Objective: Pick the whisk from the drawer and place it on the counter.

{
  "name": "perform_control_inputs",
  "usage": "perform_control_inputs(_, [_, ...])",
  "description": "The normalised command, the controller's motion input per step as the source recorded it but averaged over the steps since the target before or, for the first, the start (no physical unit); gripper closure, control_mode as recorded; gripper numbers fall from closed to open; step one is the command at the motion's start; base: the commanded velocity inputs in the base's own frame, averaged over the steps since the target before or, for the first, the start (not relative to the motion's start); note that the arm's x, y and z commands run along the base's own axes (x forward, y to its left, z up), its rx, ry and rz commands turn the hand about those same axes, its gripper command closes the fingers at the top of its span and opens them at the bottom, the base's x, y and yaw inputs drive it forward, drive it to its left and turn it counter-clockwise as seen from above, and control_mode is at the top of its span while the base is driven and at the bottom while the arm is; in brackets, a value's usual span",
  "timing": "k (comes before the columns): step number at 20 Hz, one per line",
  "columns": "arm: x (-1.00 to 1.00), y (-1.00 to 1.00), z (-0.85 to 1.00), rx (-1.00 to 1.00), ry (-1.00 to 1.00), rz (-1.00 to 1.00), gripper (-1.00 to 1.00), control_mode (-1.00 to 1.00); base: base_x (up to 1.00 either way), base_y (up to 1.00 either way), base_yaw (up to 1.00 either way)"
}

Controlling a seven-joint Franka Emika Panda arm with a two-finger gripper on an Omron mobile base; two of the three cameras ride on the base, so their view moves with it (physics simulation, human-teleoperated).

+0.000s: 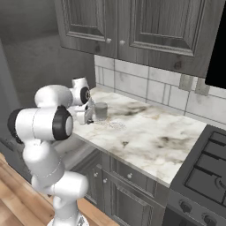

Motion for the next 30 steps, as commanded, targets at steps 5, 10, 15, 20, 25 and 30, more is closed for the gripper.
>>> perform_control_inputs(5, [0.69,-0.56,-0.24,0.09,0.06,0.02,1.00,-1.00,0.00,0.00,0.00])
perform_control_inputs(10, [0.51,-0.27,-0.35,0.00,0.00,0.03,1.00,-1.00,0.00,0.00,0.00])
perform_control_inputs(15, [0.43,-0.40,-0.52,0.00,0.00,0.00,1.00,-1.00,0.00,0.00,0.00])
perform_control_inputs(20, [0.43,-0.43,-0.64,0.01,0.00,0.00,-1.00,-1.00,0.00,0.00,0.00])
perform_control_inputs(25, [0.04,-0.11,-0.23,0.01,-0.07,0.03,-1.00,-1.00,0.00,0.00,0.00])
perform_control_inputs(30, [-0.93,0.05,0.20,0.01,-0.14,0.02,-1.00,-1.00,0.00,0.00,0.00])
